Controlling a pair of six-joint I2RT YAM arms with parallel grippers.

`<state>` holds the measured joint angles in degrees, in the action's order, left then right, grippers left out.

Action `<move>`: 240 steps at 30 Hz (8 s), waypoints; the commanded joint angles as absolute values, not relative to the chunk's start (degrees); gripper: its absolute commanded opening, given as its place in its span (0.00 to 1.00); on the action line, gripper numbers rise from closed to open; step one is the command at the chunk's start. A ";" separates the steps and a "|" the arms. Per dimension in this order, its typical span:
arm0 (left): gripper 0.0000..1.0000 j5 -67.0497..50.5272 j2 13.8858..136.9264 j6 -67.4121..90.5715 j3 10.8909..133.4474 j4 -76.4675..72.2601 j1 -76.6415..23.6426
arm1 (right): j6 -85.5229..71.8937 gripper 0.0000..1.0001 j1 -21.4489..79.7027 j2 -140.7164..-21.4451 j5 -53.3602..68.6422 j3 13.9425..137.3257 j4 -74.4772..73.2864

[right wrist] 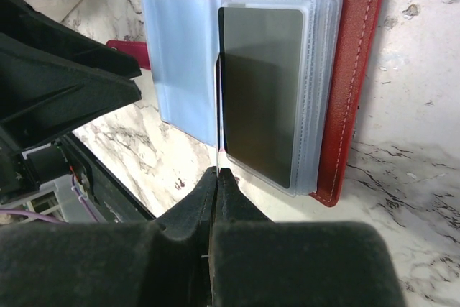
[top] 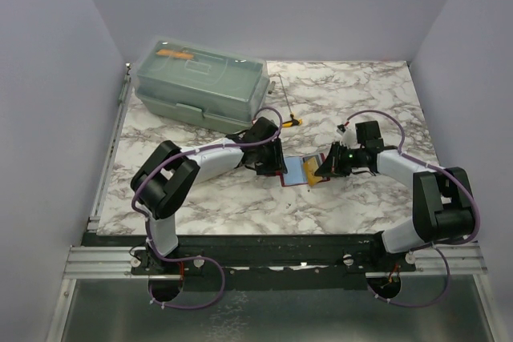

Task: Put the credit cards into the card holder
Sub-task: Insert the credit card into the card holder, then pick up the credit card from the storage box.

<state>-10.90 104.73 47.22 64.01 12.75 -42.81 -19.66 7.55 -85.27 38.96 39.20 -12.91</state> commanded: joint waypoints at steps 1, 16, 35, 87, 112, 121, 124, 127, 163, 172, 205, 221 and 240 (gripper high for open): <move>0.50 -7.16 107.02 46.60 65.47 16.14 -42.63 | -18.52 0.00 7.51 -85.71 42.34 38.65 -11.50; 0.40 -4.94 108.93 45.51 65.90 17.37 -42.63 | -18.08 0.00 7.55 -90.48 46.65 38.38 -7.49; 0.31 -5.80 109.33 45.24 65.88 18.11 -42.98 | -17.79 0.00 7.55 -95.97 40.87 40.96 -2.36; 0.23 -7.65 110.08 46.13 66.71 17.16 -44.20 | -21.58 0.49 10.10 -94.48 32.39 40.09 -5.28; 0.34 -9.27 102.53 46.00 65.22 18.68 -44.07 | -21.46 0.41 16.52 -90.48 29.40 44.02 -7.35; 0.45 -14.53 103.47 49.80 67.69 13.88 -43.62 | -22.14 0.15 16.52 -93.96 27.45 44.18 -4.85; 0.46 -15.90 104.86 50.77 67.96 11.83 -43.53 | -21.95 0.14 16.50 -94.38 24.93 43.83 -5.50; 0.48 -16.16 106.35 51.58 67.68 9.92 -43.56 | -22.11 0.11 16.53 -95.01 24.60 43.40 -5.35; 0.47 -14.57 111.01 52.97 68.26 5.39 -43.77 | -23.06 0.04 16.51 -96.60 25.67 42.64 -3.87; 0.32 -14.68 110.27 52.81 70.34 5.11 -44.71 | -23.38 0.04 16.49 -96.02 25.86 42.87 -4.68; 0.83 -12.68 88.97 44.13 67.65 23.66 -40.63 | -19.75 0.65 16.66 -71.57 11.05 57.65 -27.97; 0.88 -6.12 83.81 49.20 57.79 18.18 -23.73 | -21.42 0.65 21.45 -73.38 13.80 55.48 -24.61; 0.79 -12.33 93.17 55.26 52.91 -1.30 -23.13 | -21.79 0.64 21.40 -72.04 13.50 54.11 -25.05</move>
<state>-9.87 91.39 53.80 53.56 4.16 -23.33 -21.17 21.32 -73.32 12.84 54.92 -25.10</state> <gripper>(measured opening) 0.808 0.645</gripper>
